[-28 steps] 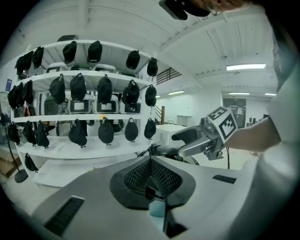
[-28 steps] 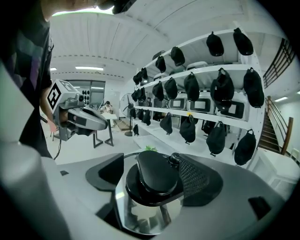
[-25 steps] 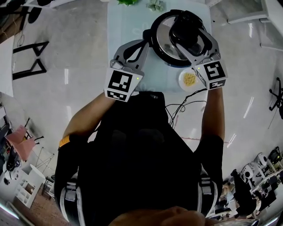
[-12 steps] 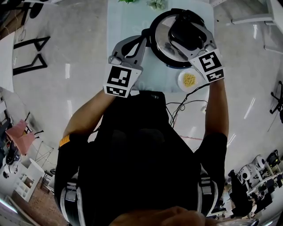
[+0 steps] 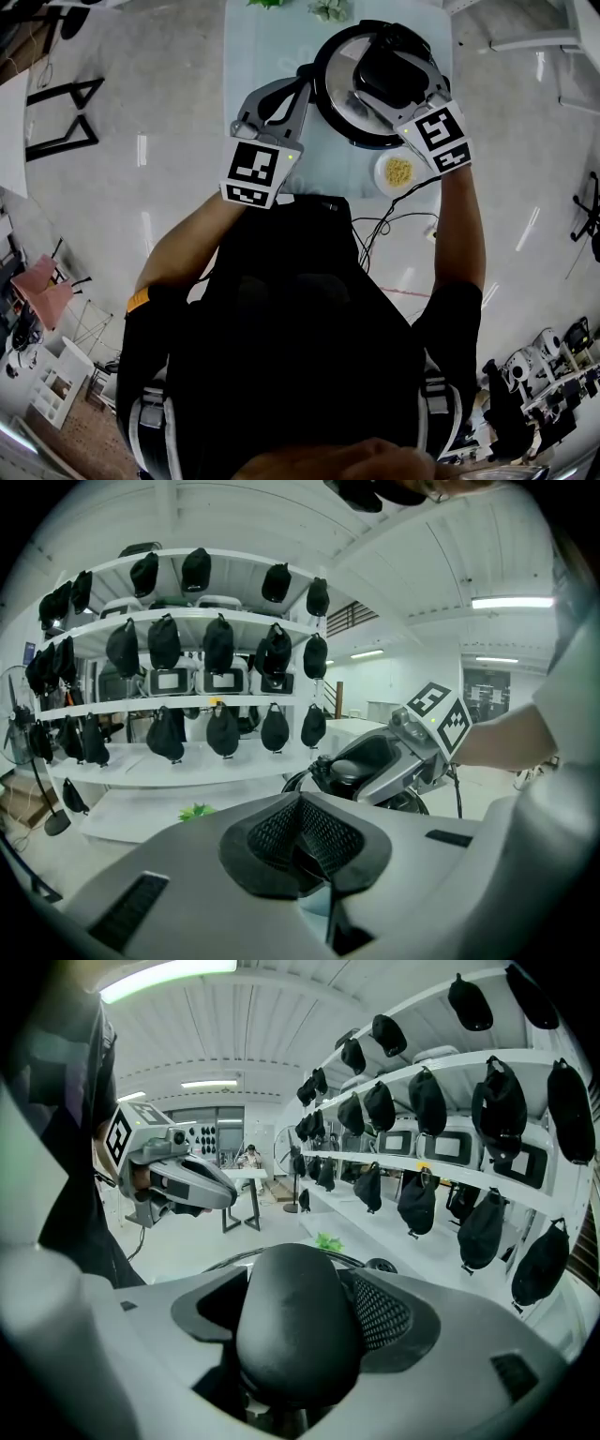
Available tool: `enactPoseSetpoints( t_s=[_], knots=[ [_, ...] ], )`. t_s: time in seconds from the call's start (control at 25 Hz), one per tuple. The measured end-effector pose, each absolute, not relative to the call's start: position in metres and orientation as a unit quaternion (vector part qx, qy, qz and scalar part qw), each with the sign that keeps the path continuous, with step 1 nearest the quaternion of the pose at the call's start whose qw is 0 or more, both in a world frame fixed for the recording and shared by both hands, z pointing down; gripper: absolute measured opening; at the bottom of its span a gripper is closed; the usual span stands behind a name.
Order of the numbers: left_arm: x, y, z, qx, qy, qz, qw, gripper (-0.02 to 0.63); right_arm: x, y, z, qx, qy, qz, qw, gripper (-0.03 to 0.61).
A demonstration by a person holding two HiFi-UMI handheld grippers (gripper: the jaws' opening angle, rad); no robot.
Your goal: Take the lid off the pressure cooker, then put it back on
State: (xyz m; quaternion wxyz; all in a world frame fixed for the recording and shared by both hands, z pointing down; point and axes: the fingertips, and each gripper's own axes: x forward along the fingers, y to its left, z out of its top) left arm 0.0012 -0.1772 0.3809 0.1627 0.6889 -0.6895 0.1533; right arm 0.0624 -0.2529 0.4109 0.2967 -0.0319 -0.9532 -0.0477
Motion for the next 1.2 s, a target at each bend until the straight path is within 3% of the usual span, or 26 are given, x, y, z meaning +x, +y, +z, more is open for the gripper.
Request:
enactPoseSetpoints(
  t_s=[0.24, 0.4, 1.2],
  knots=[
    [0.001, -0.176, 0.380, 0.690, -0.689, 0.153, 0.163, 0.008, 0.063, -0.251, 0.410, -0.040, -0.952, -0.048, 0.299, 0.353],
    [-0.001, -0.176, 0.380, 0.689, -0.690, 0.154, 0.162, 0.008, 0.064, -0.250, 0.410, -0.048, -0.950, -0.060, 0.301, 0.293],
    [-0.001, -0.173, 0.365, 0.694, -0.690, 0.141, 0.148, 0.008, 0.063, -0.261, 0.392, -0.035, -0.948, -0.075, 0.307, 0.287]
  ],
)
